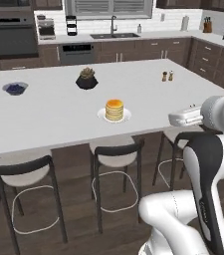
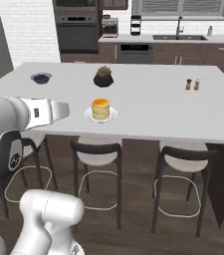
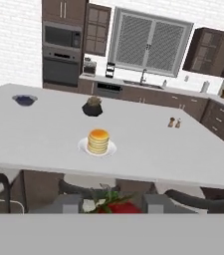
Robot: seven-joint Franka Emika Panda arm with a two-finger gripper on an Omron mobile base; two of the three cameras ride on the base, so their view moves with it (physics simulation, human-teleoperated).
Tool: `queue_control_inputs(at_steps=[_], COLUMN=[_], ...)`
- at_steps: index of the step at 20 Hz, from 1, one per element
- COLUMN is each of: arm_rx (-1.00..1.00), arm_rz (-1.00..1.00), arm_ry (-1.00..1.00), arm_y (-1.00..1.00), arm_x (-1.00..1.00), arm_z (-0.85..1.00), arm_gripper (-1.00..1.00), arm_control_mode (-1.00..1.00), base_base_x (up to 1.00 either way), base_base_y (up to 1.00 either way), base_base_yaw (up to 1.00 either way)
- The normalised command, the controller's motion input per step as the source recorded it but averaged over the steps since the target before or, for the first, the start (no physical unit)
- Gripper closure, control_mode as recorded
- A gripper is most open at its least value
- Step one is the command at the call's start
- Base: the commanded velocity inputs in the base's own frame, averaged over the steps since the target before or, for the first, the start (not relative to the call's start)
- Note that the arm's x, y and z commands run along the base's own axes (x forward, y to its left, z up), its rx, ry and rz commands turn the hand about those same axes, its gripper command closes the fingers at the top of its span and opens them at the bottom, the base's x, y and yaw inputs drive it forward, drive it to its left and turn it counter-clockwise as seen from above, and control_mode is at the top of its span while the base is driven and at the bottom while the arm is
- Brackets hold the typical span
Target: Take the strawberry from the fridge and place it on top of the pancake, located on the dining counter.
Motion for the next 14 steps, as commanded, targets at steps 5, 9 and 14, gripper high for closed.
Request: queue_control_inputs(at_steps=[5, 9, 14], arm_rx=[0.0, 0.0, 0.0], arm_rz=[0.0, 0.0, 0.0], arm_ry=[0.0, 0.0, 0.0], arm_y=[0.0, 0.0, 0.0], arm_x=[0.0, 0.0, 0.0], arm_z=[0.0, 0.0, 0.0], arm_gripper=[1.0, 1.0, 1.0], arm_control_mode=[1.0, 1.0, 1.0], base_base_x=[1.0, 1.0, 0.84], base_base_y=[0.22, -0.17, 0.0], base_base_yaw=[-0.19, -0.01, 0.0])
